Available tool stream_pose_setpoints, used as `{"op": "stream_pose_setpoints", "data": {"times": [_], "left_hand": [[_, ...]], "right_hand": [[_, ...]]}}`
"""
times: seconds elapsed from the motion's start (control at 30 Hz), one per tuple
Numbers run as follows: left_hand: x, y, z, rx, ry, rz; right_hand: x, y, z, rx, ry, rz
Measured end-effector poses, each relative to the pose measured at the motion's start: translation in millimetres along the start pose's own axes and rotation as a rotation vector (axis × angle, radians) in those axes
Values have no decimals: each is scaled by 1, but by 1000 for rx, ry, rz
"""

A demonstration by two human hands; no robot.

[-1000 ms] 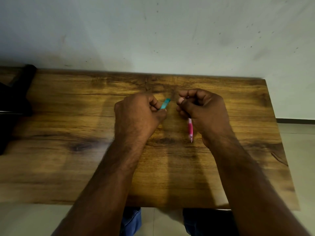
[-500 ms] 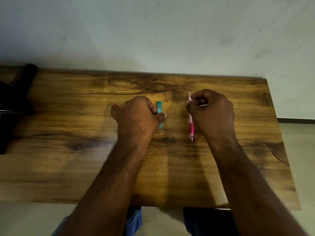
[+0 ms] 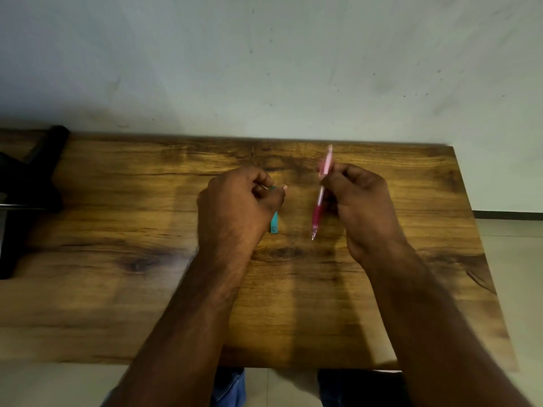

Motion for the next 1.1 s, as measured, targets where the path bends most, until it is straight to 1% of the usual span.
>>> {"op": "stream_pose_setpoints", "data": {"times": [0.1, 0.17, 0.23, 0.3, 0.4, 0.67, 1.1], "left_hand": [[0, -6, -2, -42, -3, -68], [2, -6, -3, -49, -4, -96], [2, -7, -5, -54, 2, -119], [1, -9, -7, -51, 16, -143], [0, -12, -9, -30, 42, -176], [2, -11, -10, -23, 51, -185], [5, -6, -13, -30, 59, -182]], "right_hand": [[2, 3, -2, 408, 84, 18], [1, 5, -5, 619, 126, 13], [-1, 6, -7, 773, 175, 12], [-1, 8, -9, 871, 241, 19], [-2, 10, -11, 940, 301, 22], [-1, 10, -11, 1105, 273, 73], [1, 8, -7, 1120, 192, 113]]}}
Point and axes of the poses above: each hand's wrist, its own x-axis towards the middle knuckle, its own z-axis out of the back of the hand, y = z × x, the point moved 4 cm from there along x, towards the middle knuckle, and after that the axes turned 14 degrees about y, right-handed, at the moved point
